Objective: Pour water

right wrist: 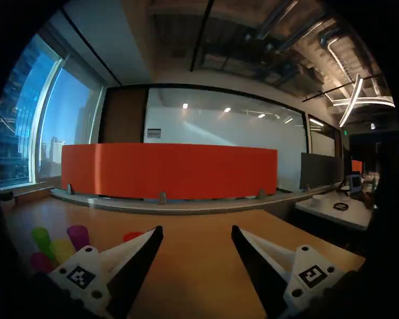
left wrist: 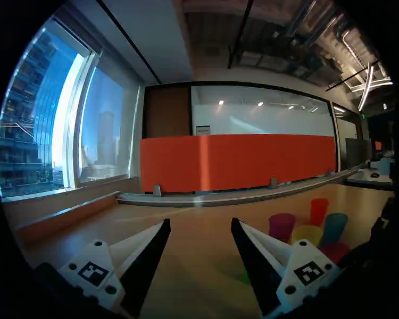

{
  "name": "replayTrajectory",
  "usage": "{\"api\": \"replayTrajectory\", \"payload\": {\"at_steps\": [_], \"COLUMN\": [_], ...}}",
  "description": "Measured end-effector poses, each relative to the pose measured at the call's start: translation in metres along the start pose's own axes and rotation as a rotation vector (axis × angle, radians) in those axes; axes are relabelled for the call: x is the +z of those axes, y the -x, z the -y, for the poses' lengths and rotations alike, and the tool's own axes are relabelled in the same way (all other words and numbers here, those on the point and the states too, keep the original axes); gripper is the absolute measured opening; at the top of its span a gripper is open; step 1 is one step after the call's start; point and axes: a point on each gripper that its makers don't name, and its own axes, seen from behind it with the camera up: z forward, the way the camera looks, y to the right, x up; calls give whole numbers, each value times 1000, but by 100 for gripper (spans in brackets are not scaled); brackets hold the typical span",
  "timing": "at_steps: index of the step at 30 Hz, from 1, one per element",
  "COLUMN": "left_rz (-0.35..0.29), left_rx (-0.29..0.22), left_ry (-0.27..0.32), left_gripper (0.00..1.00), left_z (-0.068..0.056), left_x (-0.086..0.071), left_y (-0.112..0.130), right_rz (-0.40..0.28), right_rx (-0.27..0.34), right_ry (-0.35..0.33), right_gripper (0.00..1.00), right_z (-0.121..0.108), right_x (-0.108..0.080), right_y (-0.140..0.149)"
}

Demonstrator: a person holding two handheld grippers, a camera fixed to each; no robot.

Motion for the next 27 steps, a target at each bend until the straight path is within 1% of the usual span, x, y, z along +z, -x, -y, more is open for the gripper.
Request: {"api": "replayTrajectory", "payload": {"at_steps": [5,9,17,27], "left_rz": [-4,7,26,41], "left_rx": [-8,-16,-36,-35], "left_ry": [-4,-7,-2,-3], "left_gripper": [84,84,84,84], "left_z": [4,6,6,4], "left_x": [2,3,6,8], "left_y": [7,16,28,35], "right_rz": [2,2,4,-1], "right_rx": [-2,-3,-7,-4], "right_ry": [1,5,9,12], "right_gripper": [100,100,100,100], "right_z": [2,1,0,-4], "right_x": [1,1,0,-1], "right_y": [0,0,-2,-4]}}
